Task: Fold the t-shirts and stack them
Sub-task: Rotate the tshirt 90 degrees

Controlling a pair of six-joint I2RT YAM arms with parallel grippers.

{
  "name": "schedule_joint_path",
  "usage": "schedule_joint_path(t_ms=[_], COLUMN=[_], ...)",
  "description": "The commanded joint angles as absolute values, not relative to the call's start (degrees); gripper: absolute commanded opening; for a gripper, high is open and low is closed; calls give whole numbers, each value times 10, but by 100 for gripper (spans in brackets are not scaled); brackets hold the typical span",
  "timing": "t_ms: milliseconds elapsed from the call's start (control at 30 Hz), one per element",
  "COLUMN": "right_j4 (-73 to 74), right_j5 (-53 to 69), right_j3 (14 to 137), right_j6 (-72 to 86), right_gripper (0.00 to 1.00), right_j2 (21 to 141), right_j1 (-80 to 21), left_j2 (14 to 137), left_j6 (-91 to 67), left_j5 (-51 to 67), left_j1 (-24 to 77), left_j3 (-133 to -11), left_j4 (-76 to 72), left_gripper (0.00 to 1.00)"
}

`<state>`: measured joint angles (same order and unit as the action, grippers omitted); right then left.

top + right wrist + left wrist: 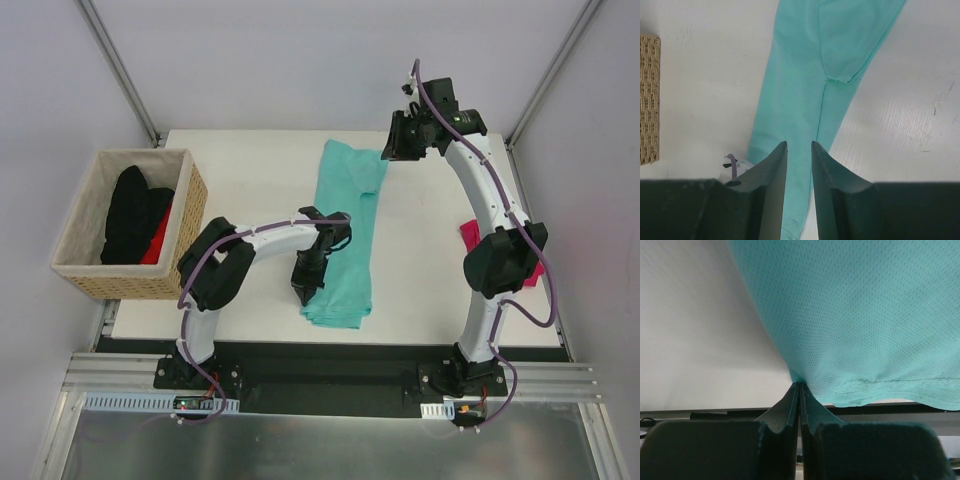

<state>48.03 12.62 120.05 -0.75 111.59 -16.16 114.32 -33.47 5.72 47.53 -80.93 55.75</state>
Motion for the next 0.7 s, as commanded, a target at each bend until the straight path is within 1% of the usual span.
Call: schedule_joint_path(t_ms=[0, 200, 333, 433, 467, 600, 667], right_j4=[496, 496, 497, 491, 486, 449, 443], right_j5=[119, 123, 123, 112, 97, 53, 34], right_j3=[1213, 1220, 1205, 1167, 1152, 1038, 1008], right_j6=[-18, -19, -19, -18, -17, -15, -11], right_gripper=[29, 29, 30, 33, 36, 40, 41], right_j2=[1078, 1078, 1073, 1054, 1047, 997, 977], right_j1=[-163, -163, -163, -163, -163, -163, -163], left_j2=[1143, 1112, 1088, 1076, 1072, 1053, 1043], left_j6=[-342, -352, -351, -345, -345, -341, -338], left_j5=[53, 44, 29, 13, 8, -21, -25], left_j1=[470, 459, 457, 457, 456, 453, 445], left_j3=[-796, -793, -818, -845, -851, -887, -895], left_j4=[567, 569, 593, 607, 615, 633, 638], left_gripper=[0, 0, 0, 1, 2, 4, 5])
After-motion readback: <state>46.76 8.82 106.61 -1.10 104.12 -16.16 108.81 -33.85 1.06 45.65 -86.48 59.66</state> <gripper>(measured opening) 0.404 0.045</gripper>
